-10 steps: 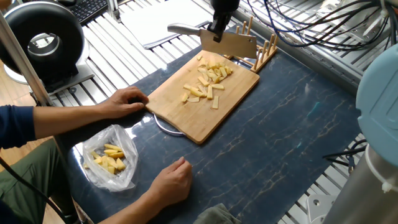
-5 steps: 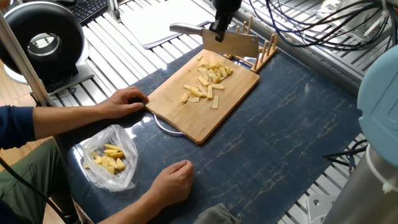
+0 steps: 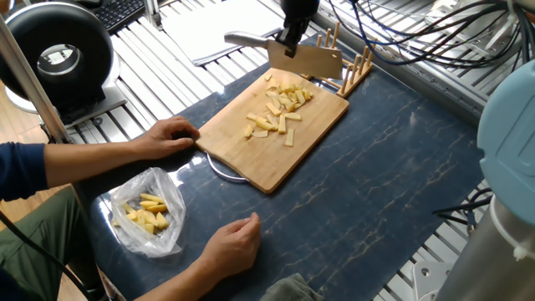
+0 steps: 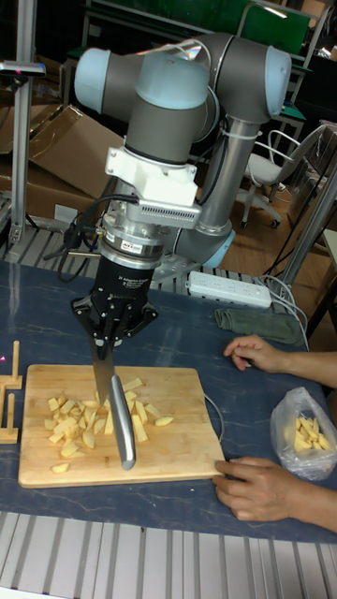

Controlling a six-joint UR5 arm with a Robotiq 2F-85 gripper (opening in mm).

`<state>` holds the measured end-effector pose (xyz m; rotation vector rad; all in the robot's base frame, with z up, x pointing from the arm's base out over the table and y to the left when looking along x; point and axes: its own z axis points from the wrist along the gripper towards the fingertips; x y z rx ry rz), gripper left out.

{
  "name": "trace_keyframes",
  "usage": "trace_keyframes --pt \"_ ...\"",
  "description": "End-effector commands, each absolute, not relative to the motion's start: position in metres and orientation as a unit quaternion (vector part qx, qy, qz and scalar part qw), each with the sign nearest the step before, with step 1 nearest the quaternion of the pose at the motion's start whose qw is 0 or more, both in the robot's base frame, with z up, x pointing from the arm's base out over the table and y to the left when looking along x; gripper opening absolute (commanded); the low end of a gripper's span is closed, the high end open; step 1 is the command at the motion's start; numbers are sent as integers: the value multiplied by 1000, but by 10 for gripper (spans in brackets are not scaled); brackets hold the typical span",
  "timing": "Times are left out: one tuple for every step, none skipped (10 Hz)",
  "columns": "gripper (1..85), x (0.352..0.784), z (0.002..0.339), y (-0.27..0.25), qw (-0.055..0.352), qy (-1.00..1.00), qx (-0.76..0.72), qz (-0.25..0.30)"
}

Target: Chop the potatoes

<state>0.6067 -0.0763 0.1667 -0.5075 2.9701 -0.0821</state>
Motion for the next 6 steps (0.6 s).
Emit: trace_keyframes --pt "10 608 167 -72 62 986 -156 -24" --pt "10 608 167 -71 62 986 -153 -20" --pt "10 607 167 -69 61 987 -148 -15" --pt "10 607 167 -67 62 987 -146 -13" --pt "10 606 167 -68 60 988 -145 -14" --pt "10 605 167 -69 58 988 -142 -16"
